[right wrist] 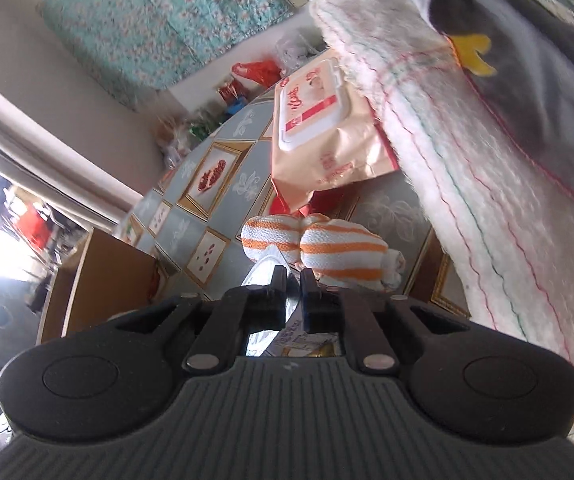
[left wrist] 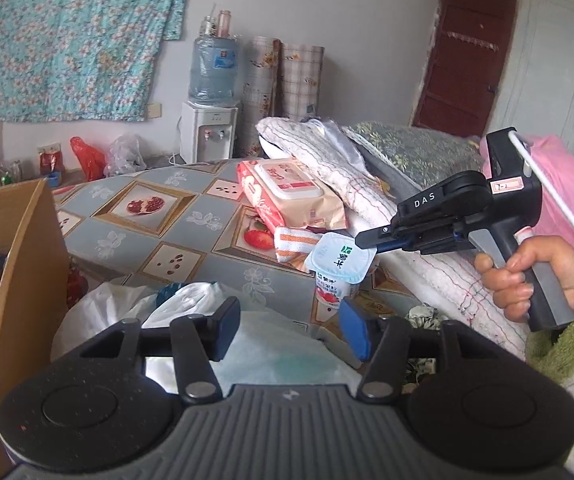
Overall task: Organize soft objects
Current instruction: 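Lift the yogurt cup with the right gripper and carry it toward the box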
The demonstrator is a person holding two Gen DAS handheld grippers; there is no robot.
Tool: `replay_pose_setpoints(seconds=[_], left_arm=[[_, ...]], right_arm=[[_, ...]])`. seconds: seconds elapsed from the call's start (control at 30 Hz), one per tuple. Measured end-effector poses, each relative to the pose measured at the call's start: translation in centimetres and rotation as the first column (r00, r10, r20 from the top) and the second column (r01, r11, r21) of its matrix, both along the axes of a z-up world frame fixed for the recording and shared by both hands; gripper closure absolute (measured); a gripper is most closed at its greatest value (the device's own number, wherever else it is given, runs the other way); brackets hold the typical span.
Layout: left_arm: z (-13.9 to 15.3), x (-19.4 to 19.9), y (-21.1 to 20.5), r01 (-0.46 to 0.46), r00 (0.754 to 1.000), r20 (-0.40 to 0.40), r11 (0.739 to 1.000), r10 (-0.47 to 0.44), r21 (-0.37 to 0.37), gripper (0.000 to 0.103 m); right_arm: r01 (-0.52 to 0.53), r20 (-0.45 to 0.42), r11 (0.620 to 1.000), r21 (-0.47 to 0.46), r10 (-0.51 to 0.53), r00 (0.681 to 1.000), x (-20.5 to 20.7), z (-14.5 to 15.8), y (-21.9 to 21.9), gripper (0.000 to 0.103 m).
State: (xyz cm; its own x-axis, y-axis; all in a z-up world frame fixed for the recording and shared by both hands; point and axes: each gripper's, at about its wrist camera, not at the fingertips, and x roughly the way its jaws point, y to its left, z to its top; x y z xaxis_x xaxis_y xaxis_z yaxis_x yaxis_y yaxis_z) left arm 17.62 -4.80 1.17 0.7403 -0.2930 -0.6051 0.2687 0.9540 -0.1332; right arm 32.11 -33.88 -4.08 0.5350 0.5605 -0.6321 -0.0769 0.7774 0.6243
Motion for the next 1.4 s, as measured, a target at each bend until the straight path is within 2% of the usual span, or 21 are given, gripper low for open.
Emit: replay_pose_setpoints(seconds=[0.13,0.3,0.53,0.67,0.87,1.1,1.4], left_arm=[[0.1,1.7,-2.4,0.070,0.997,-0.030,0.995,-0.068,0.075,0.030],[-0.8,4.1,-5.3,0.100,0.993,-0.080,0.985,-0.089,0.140,0.024],[-2.9,8.0,-8.9,0.116,0.985,-0.150,0.973,-0.087,0.197,0.021],[-3.7,9.7,-11.0,0.134,0.984,-0.148,0.956,-0.098,0.261,0.017],[-5.0,11.5,-12.4,0.120,0.986,-0.148,0.945,-0.077,0.303,0.018],[-6.4,12.5,-12.5,0.096,0.981,-0.192,0.939,-0.033,0.329,0.037],[-6.3,12.2,-12.3,0.073,0.985,-0.171,0.945,-0.019,0.319,0.038]], right_arm=[[-0.011,0.019,0.997,0.074,0.009,1.000,0.1,-1.1,-1.0,0.097],[-0.011,0.035,0.990,0.140,0.006,0.999,0.2,-2.4,-2.1,0.096],[-0.010,0.046,0.978,0.210,0.000,0.999,0.0,-3.9,-3.3,0.094],[-0.024,0.049,0.969,0.245,0.012,0.999,0.0,-4.5,-3.6,0.094],[-0.050,0.055,0.965,0.258,0.037,0.998,-0.1,-4.6,-3.6,0.094],[-0.066,0.055,0.960,0.271,0.053,0.997,0.0,-4.8,-3.4,0.094],[-0.087,0.072,0.960,0.266,0.071,0.995,-0.1,-4.8,-2.9,0.094]])
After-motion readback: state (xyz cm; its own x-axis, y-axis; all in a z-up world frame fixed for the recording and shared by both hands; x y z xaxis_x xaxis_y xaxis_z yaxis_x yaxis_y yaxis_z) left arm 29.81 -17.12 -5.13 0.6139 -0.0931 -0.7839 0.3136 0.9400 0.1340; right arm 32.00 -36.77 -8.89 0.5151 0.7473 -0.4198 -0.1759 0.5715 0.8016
